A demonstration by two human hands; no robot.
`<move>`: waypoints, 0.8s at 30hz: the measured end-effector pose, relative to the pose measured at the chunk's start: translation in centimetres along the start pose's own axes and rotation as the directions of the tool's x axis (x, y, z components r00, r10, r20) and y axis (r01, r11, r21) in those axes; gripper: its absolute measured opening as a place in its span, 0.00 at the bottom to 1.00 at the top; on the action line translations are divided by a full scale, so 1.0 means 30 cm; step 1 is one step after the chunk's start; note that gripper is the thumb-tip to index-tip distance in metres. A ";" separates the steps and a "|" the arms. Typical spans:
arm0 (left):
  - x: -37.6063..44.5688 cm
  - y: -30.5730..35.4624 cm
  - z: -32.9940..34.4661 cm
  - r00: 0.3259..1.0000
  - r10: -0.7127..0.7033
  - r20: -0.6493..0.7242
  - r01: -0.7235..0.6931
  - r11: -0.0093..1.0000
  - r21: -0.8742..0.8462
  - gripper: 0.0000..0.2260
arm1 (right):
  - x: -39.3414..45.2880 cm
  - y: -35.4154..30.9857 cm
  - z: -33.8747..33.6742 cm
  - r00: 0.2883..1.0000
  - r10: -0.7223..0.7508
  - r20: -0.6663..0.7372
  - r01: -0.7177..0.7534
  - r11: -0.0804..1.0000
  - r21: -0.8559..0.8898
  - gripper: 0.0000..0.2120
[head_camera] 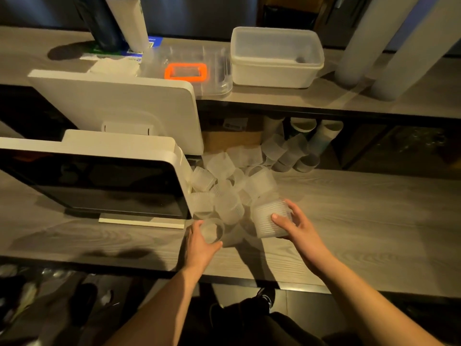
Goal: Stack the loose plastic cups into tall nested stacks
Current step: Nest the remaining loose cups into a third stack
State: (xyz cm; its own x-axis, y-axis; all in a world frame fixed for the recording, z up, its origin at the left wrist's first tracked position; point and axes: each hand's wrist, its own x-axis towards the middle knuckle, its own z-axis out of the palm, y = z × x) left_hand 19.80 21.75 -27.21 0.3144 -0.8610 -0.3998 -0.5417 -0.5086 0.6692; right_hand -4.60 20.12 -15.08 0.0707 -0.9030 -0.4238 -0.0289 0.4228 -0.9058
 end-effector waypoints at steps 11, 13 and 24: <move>-0.129 0.178 -0.118 0.979 0.115 0.170 -0.072 0.967 -0.245 0.22 | -0.010 -0.019 0.038 0.998 -0.067 0.007 0.067 0.998 0.020 0.31; -0.138 0.220 -0.144 0.963 0.163 0.213 -0.109 0.964 -0.243 0.24 | -0.024 -0.029 0.052 0.996 -0.087 0.003 0.087 0.996 0.019 0.30; -0.171 0.333 -0.262 0.882 0.356 0.308 -0.288 0.926 -0.246 0.28 | -0.065 -0.107 0.087 0.969 -0.235 -0.077 0.242 0.965 0.100 0.33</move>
State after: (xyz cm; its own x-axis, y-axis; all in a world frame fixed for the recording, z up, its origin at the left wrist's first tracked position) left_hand 18.88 21.03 -13.55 -0.1556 -0.9389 -0.3071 -0.4004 -0.2242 0.8885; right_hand -2.03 20.71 -11.33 -0.0017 -0.9803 -0.1976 0.0891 0.1967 -0.9764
